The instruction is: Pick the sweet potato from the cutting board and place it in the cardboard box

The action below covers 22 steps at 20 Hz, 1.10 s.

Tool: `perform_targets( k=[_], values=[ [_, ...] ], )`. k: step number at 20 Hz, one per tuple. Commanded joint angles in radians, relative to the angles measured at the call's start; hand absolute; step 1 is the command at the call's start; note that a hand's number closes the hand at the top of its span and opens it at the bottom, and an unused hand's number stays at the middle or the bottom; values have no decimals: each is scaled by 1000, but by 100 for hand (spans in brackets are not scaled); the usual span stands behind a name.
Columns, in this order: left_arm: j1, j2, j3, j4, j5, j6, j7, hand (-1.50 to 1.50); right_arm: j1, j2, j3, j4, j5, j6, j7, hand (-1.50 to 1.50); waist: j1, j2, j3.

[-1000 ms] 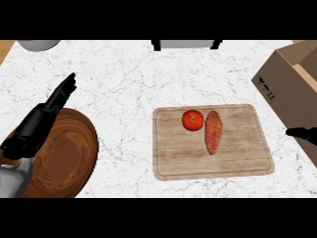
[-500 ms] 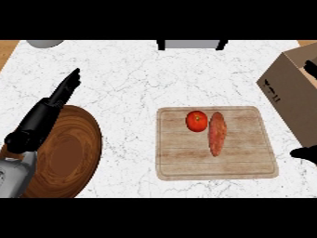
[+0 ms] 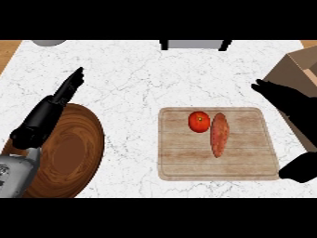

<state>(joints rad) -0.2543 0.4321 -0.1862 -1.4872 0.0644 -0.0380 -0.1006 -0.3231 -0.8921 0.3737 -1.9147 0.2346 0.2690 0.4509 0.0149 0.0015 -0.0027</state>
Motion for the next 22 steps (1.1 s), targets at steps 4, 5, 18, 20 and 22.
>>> perform_targets(
  k=[4, 5, 18, 20, 22],
  values=[
    [-16, 3, 43, 50, -5, -34, -36, 0, -156, 194, 185, 5, 78, 147, 340, -150, -1, 0, 1],
    [-23, 9, 51, 31, 0, -42, -17, 0, -171, 201, 176, -27, 42, 200, 398, -150, -5, -2, 1],
    [37, -57, 61, -63, -66, -47, 39, 0, -135, 399, 214, 119, 248, 241, 446, -150, -11, -2, 3],
    [8, -79, 74, -25, -83, -51, 30, 0, -177, 477, 179, 172, 268, 251, 448, -150, -12, -1, 3],
    [90, -61, 82, -117, -75, -69, 38, 0, -89, 443, 194, 169, 356, 188, 361, -150, -10, -2, 3]
  ],
)
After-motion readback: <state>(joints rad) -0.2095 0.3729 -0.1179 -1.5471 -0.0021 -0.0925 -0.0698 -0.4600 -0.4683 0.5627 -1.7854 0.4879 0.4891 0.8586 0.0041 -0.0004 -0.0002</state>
